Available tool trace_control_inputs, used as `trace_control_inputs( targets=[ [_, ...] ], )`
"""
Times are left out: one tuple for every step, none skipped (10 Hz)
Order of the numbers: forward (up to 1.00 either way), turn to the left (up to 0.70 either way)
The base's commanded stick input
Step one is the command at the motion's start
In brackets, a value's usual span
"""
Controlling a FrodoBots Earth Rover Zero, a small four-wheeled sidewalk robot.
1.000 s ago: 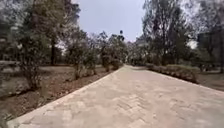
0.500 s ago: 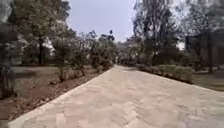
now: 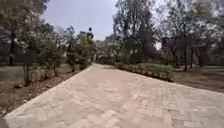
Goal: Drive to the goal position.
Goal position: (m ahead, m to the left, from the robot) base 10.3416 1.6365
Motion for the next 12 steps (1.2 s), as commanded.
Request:
trace_control_inputs(
  targets=[
    [0.70, 0.00],
    [0.70, 0.00],
    [0.70, 0.00],
    [0.70, 0.00],
    [0.70, 0.00],
    [0.70, 0.00],
    [0.70, 0.00],
    [0.70, 0.00],
    [0.70, 0.00],
    [0.70, 0.00],
    [0.70, 0.00],
    [0.70, 0.00]
  ],
)
